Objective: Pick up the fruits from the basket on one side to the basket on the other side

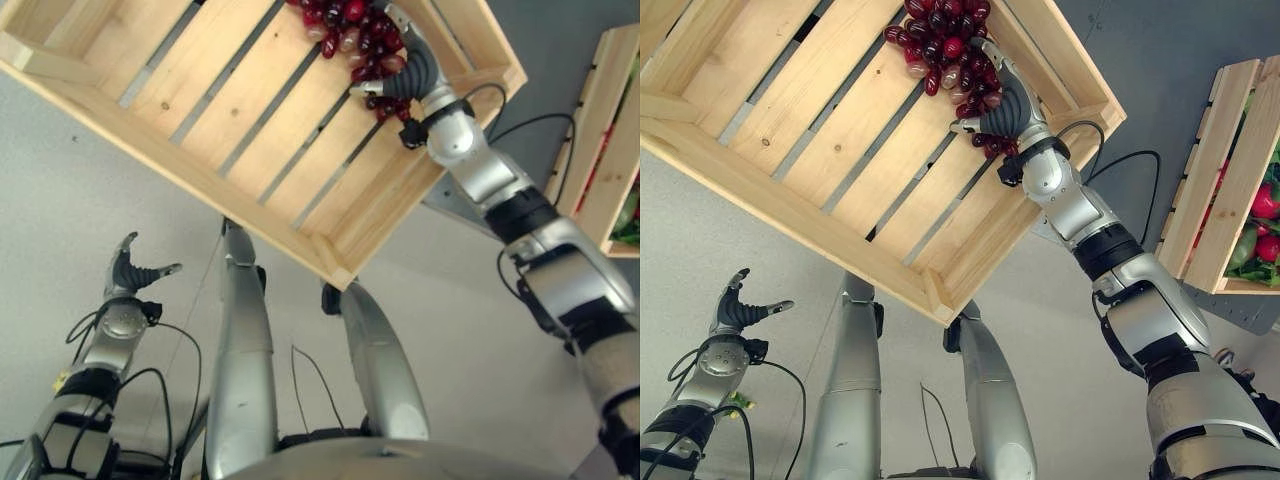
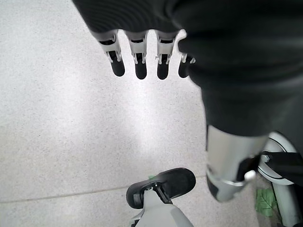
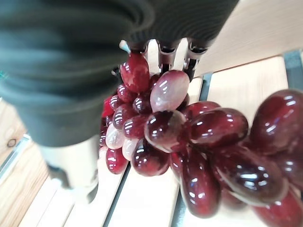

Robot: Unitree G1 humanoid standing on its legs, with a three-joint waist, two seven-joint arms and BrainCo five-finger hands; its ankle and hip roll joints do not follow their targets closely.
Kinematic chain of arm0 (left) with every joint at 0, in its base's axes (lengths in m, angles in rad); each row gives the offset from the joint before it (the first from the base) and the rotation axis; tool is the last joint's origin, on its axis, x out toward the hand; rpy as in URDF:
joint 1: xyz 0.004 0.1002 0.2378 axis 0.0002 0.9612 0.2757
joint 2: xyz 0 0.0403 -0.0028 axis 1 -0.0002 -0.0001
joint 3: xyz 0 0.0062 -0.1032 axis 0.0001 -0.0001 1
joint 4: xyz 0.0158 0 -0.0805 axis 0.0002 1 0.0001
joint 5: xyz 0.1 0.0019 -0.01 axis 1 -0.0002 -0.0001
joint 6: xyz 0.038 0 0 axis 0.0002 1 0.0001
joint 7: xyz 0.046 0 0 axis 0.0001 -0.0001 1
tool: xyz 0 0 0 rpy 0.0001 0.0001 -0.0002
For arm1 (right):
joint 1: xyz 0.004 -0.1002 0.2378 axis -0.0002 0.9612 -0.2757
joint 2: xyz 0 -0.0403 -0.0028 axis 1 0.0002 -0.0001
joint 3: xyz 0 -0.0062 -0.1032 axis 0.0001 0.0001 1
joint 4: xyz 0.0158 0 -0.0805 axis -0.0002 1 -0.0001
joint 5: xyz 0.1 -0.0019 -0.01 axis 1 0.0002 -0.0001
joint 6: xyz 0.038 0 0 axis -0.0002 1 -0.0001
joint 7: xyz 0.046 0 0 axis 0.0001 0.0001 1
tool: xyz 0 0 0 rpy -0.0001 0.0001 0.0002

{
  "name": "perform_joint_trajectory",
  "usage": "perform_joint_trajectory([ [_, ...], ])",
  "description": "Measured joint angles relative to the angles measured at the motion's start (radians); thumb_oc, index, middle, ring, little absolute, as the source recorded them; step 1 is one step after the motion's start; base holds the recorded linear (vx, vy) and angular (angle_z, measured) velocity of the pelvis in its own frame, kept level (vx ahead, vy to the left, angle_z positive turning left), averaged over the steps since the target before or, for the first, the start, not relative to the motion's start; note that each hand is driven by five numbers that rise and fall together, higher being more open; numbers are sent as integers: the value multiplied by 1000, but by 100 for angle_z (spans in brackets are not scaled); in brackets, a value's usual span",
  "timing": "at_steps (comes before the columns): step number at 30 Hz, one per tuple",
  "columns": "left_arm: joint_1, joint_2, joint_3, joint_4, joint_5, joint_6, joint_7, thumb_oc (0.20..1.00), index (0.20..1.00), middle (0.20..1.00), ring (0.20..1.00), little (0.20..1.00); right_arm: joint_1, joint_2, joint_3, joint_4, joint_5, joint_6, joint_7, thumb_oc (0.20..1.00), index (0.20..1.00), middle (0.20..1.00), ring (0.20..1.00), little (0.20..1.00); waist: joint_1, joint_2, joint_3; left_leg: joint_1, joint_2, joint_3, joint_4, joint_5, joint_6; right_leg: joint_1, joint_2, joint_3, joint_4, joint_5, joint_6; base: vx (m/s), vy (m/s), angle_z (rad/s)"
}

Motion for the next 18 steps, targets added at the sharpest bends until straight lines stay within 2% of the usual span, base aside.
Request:
perform_joint_trajectory([
  [1,-1,0,0,0,0,0,0,1000,1000,1000,1000,1000,-15,4,4,19,-6,0,-3,200,200,200,200,200,0,3,2,0,-1,0,2,0,0,0,0,0,3,0,0,0,0,0],
  [7,-11,4,-30,-1,-1,-1,0,1000,1000,1000,1000,1000,-153,56,38,214,-11,3,-11,200,200,200,200,200,12,11,7,6,-1,0,7,-4,-6,-2,0,0,28,-9,-2,0,0,0],
  [8,-22,3,-51,-1,-2,0,-1,1000,1000,1000,1000,1000,-169,61,39,252,-11,0,-17,200,200,200,200,200,26,11,7,7,-1,0,8,-5,-7,-3,-1,0,29,-9,-2,3,1,-3],
  [18,-27,0,-80,0,-10,-2,-1,1000,1000,1000,1000,1000,-221,98,57,354,-10,1,-20,200,200,200,200,200,40,17,5,7,-8,-1,12,-2,-11,-24,-10,-2,79,-29,-5,0,1,0],
])
